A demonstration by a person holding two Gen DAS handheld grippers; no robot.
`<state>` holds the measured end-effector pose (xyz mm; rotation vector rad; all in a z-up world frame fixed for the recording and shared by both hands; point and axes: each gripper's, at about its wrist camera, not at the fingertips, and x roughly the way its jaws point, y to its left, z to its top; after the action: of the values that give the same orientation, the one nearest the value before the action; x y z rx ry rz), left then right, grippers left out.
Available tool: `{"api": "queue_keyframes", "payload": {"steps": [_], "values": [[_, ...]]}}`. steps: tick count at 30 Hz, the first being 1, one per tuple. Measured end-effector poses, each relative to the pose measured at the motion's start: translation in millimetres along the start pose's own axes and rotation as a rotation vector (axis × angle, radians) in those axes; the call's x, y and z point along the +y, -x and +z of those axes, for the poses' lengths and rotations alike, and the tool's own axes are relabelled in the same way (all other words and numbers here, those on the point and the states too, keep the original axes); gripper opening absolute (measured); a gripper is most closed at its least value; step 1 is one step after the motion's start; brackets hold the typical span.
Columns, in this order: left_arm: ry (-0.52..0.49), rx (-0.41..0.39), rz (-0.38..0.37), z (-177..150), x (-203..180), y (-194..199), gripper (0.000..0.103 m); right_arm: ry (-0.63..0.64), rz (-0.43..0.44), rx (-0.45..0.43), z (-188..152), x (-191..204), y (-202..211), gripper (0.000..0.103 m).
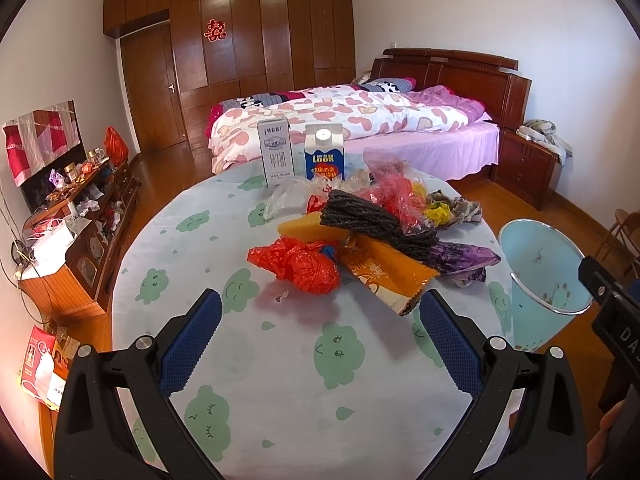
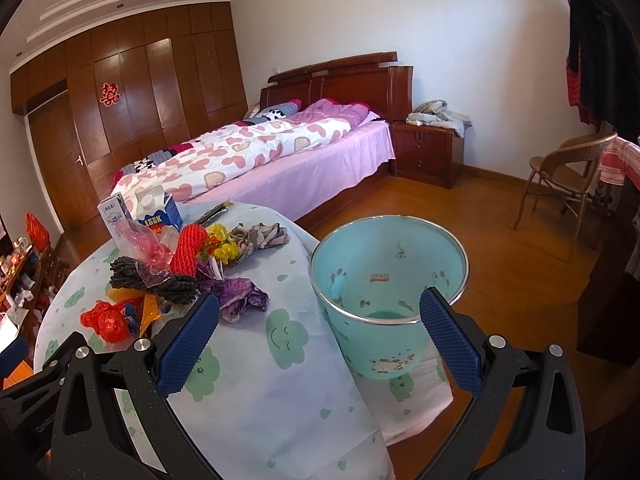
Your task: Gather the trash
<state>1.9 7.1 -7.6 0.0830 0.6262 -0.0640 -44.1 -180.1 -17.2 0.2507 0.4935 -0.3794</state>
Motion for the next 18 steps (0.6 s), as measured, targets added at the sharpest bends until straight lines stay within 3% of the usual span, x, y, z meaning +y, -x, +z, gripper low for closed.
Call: {"api": "queue_keyframes", "payload": {"steps": [7,9,11,14,18], "values": [[0.045,0.069,-0.008,-5,27,-32,0.097,0.077,0.057,-0.015,0,7,-11,0.097],[0.065,0.086,-0.013,-7,37,-43,0.097,0.121,0.086,-0.011,1,13,-17,0.093],[0.084,0.094,-0.026,-7,45,-49,0.097,0.141,0.123,0.001,1,18,-24,0.079],[0.099,0.089,-0.045,-3,55,-58,0.096,0.157,0.191,0.041,4,29,-40,0.07],[0.108,0.094,-0.033,3,66,-74,0.095,0.181,0.294,0.067,11,49,-52,0.067]]}}
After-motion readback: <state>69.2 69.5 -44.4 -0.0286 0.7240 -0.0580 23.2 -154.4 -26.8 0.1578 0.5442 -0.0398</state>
